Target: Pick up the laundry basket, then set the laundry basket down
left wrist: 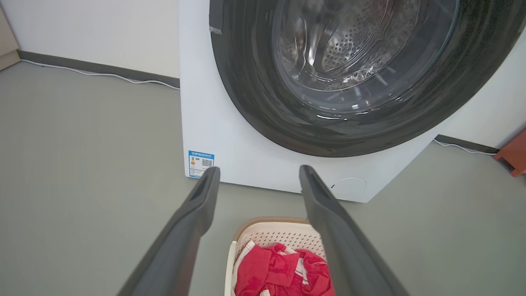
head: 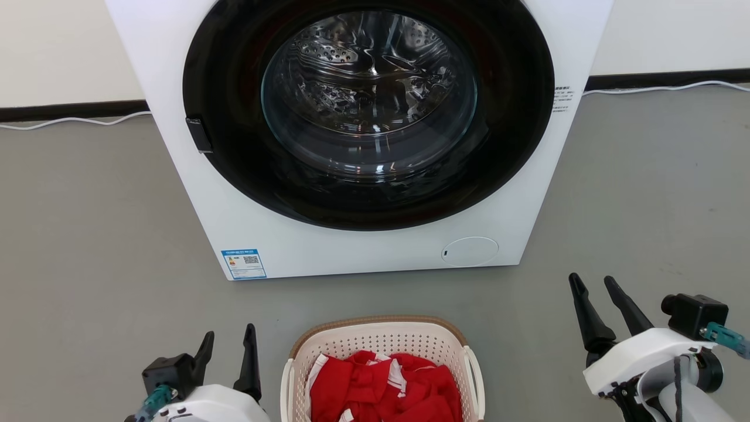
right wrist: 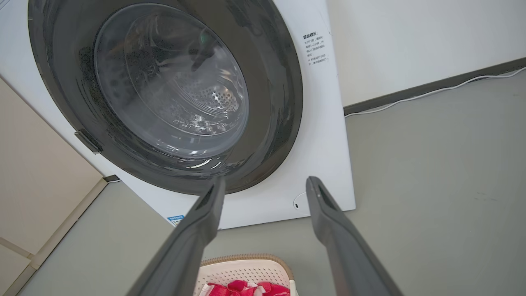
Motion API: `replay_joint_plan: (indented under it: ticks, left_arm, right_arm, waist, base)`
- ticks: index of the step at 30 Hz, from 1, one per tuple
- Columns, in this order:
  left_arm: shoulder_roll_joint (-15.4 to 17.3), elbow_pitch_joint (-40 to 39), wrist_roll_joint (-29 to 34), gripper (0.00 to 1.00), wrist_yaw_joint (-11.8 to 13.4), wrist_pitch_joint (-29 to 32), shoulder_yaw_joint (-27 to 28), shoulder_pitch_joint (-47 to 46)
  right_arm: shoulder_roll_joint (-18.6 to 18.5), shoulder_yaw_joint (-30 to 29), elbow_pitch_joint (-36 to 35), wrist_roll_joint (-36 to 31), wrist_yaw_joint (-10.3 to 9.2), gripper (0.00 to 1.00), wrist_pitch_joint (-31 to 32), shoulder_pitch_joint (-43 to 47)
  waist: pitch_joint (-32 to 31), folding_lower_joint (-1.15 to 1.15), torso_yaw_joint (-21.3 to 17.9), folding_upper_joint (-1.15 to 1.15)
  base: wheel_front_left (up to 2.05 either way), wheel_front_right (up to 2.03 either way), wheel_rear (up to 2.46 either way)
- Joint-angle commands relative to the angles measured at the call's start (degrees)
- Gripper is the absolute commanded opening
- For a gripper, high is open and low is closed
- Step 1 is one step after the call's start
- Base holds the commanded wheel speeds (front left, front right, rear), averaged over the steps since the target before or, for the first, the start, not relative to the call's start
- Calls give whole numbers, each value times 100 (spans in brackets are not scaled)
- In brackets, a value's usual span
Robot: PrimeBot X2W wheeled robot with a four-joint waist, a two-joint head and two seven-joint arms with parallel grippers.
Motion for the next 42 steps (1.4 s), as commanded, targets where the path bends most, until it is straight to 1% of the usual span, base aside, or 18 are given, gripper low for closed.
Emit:
replay_joint_plan:
  ticks: [1, 15, 27, 30, 34, 42]
  left_arm:
    - [70, -107, 245, 100, 72, -104, 77, -299]
    - [76, -160, 1108, 100, 219, -339, -6, -330]
    - [79, -368, 1685, 100, 454, -539, 55, -286]
    - [82, -397, 1718, 100, 507, -572, 48, -270]
    - [81, -474, 1588, 100, 611, -572, 95, -220]
    - [80, -545, 1539, 100, 682, -572, 95, -181]
  right_arm:
    - [-141, 137, -81, -153, 15, 100, -138, -256]
    - [-276, 266, 76, -853, 17, 100, -373, -452]
    - [-287, 163, 219, -1539, 19, 100, -574, -551]
    - [-293, 179, 235, -1651, 19, 100, -607, -565]
    - [-270, 84, 253, -1675, 19, 100, -607, -551]
    - [-225, -68, 278, -1761, 19, 100, -607, -523]
  waist:
    - [3, 0, 2, 0]
    - [15, 0, -16, 0]
    - [25, 0, -12, 0]
    - [28, 0, -13, 0]
    - [37, 0, -15, 0]
    - [48, 0, -24, 0]
  base:
    - [0, 0, 0]
    - [0, 0, 0]
    - [0, 0, 0]
    - [0, 0, 0]
    - [0, 0, 0]
    - [0, 0, 0]
